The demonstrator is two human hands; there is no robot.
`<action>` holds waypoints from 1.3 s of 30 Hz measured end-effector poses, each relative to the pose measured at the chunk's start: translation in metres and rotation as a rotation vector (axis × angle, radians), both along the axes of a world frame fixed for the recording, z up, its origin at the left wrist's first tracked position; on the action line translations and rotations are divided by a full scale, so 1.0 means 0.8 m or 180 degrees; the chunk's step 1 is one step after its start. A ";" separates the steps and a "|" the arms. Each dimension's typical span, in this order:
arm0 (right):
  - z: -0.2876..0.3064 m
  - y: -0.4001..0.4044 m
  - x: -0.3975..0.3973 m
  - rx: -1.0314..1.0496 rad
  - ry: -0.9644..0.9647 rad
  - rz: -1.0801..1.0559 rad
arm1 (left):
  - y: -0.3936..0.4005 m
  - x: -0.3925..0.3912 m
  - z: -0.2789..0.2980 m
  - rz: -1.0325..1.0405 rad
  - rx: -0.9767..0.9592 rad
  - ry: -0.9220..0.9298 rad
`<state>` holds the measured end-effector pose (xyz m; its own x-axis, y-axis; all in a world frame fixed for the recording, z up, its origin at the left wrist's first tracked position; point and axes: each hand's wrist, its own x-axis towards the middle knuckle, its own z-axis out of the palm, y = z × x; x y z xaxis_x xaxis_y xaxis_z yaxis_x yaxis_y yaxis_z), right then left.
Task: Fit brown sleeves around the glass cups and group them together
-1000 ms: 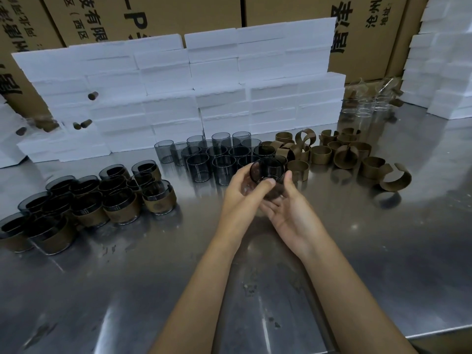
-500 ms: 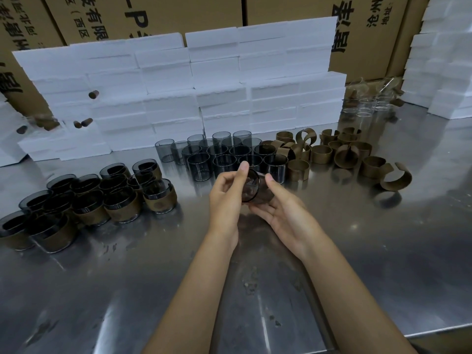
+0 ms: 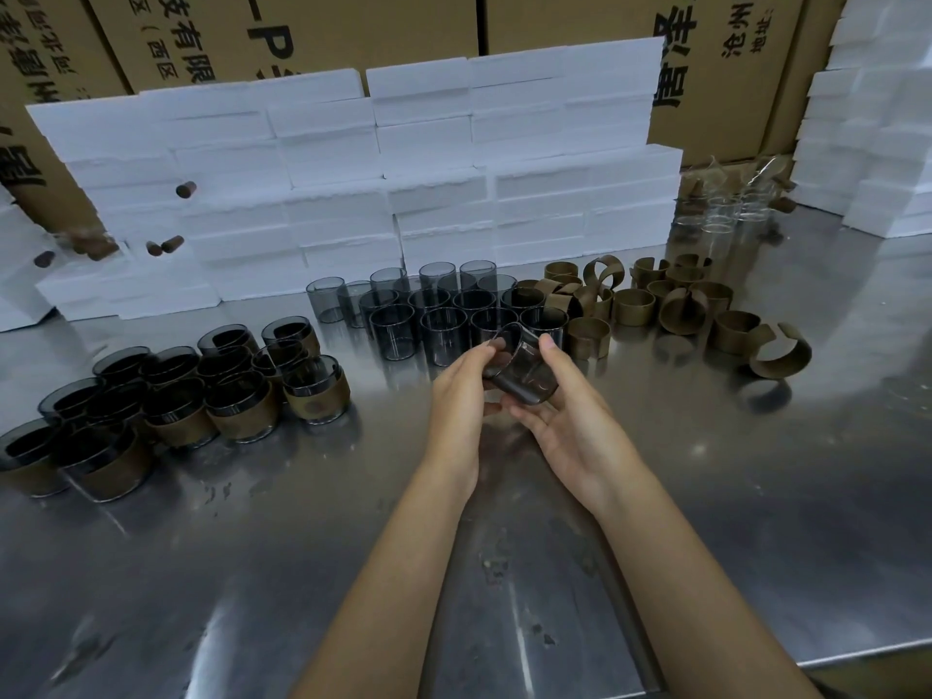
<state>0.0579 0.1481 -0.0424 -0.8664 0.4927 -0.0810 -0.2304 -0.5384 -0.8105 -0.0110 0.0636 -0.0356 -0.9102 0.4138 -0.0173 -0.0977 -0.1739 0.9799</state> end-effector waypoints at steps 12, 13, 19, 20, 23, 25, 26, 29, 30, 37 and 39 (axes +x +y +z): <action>-0.005 -0.004 -0.008 0.0591 -0.0019 -0.0695 | 0.004 -0.003 -0.009 0.0209 0.0158 0.0435; -0.008 -0.005 -0.010 0.0870 -0.0079 -0.0788 | 0.005 -0.002 -0.009 0.0128 0.0216 0.0262; -0.020 -0.008 -0.011 0.2350 -0.0434 -0.1287 | 0.008 0.006 -0.003 -0.0473 0.0526 -0.0439; -0.021 -0.006 -0.010 0.2455 -0.0495 -0.1382 | 0.008 0.005 -0.003 -0.0572 0.0538 -0.0439; -0.024 0.001 -0.009 0.2599 -0.0595 -0.1609 | 0.009 0.005 -0.007 -0.0809 0.0551 -0.0358; -0.023 0.003 -0.009 0.2630 -0.0639 -0.1713 | 0.009 0.006 -0.008 -0.0824 0.0515 -0.0321; -0.023 0.003 -0.010 0.2654 -0.0661 -0.1752 | 0.009 0.006 -0.008 -0.0812 0.0486 -0.0316; -0.022 0.004 -0.010 0.2652 -0.0692 -0.1779 | 0.008 0.005 -0.008 -0.0688 0.0466 -0.0377; -0.021 0.004 -0.009 0.2591 -0.0671 -0.1768 | 0.008 0.004 -0.008 -0.0617 0.0476 -0.0421; -0.018 0.011 -0.011 0.2136 -0.0753 -0.1822 | 0.005 -0.007 -0.009 -0.0567 0.0683 -0.0835; -0.017 0.028 -0.014 0.2425 -0.1157 -0.1860 | 0.006 -0.013 -0.009 -0.0509 0.0820 -0.1062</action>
<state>0.0468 0.1708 -0.0559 -0.4603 0.8600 0.2201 0.0362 0.2659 -0.9633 -0.0212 0.0682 -0.0425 -0.7966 0.5780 -0.1771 -0.4465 -0.3651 0.8169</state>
